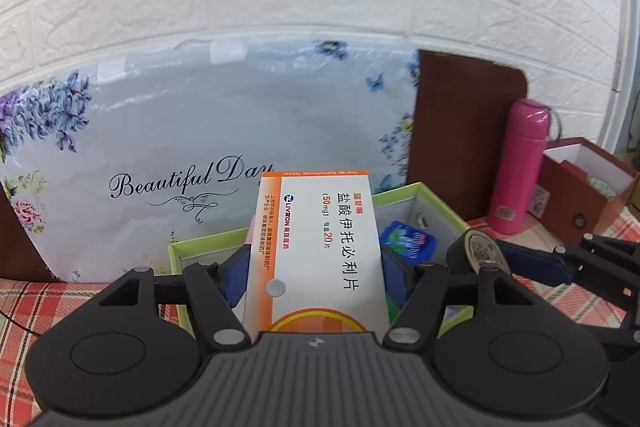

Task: Organize objects
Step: 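Carry the medicine box and tape roll into the lime-green box and release both, then withdraw both tools from the box back toward the remaining items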

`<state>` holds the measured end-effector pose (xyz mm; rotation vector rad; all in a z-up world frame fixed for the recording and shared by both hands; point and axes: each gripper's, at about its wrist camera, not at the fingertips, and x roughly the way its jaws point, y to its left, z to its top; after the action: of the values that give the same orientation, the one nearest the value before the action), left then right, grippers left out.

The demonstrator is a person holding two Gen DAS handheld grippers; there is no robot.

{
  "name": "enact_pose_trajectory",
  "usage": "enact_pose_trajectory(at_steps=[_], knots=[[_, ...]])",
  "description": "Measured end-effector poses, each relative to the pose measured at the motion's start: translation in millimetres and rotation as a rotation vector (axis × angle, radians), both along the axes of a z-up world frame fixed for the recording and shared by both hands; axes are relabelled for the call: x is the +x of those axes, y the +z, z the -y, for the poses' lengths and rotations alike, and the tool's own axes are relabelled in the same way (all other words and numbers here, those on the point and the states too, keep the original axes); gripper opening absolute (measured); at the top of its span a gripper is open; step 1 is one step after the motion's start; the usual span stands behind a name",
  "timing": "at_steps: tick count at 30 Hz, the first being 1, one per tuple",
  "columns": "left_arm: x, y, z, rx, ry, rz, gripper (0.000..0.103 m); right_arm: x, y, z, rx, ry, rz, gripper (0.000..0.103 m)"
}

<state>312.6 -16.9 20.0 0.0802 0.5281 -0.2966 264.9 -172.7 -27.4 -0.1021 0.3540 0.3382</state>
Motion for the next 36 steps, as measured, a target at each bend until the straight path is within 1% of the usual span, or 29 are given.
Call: enact_pose_trajectory(at_steps=[7, 10, 11, 12, 15, 17, 20, 22, 24, 27, 29, 34, 36], knots=[[24, -25, -11, 0.025, 0.014, -0.037, 0.068, 37, -28, -13, -0.005, 0.010, -0.067, 0.030], [28, -32, -16, 0.004, 0.027, -0.045, 0.070, 46, -37, -19, -0.011, 0.019, -0.091, 0.030], [29, -34, -17, 0.002, 0.037, -0.052, 0.076, 47, -40, -20, -0.014, 0.025, -0.096, 0.041], [29, -36, -18, 0.008, 0.053, -0.056, 0.081, 48, -42, -21, -0.018, 0.022, -0.096, 0.061], [26, -39, -17, 0.065, 0.108, -0.039, 0.082, 43, -45, -19, -0.028, 0.004, -0.076, 0.077], [19, -38, -18, 0.081, 0.137, -0.012, 0.082, 38, -45, -15, -0.020, -0.010, -0.075, 0.084], [9, -31, -21, 0.047, 0.160, 0.001, 0.082, 32, -41, -11, -0.001, -0.021, -0.080, 0.086], [2, -25, -22, 0.024, 0.158, 0.001, 0.082, 26, -37, -9, 0.006, -0.024, -0.075, 0.091], [-8, -18, -19, 0.018, 0.162, -0.001, 0.082, 17, -31, -7, 0.012, -0.032, -0.063, 0.097], [-27, -8, -15, 0.013, 0.178, -0.005, 0.082, 0, -21, -1, 0.031, -0.047, -0.047, 0.101], [-42, -2, -14, 0.002, 0.186, -0.006, 0.083, -13, -14, 4, 0.050, -0.057, -0.039, 0.103], [-80, 7, -10, -0.018, 0.187, 0.015, 0.086, -48, -3, 20, 0.088, -0.085, -0.032, 0.103], [-95, 8, -10, -0.041, 0.184, 0.022, 0.089, -63, 0, 26, 0.101, -0.092, -0.030, 0.103]])
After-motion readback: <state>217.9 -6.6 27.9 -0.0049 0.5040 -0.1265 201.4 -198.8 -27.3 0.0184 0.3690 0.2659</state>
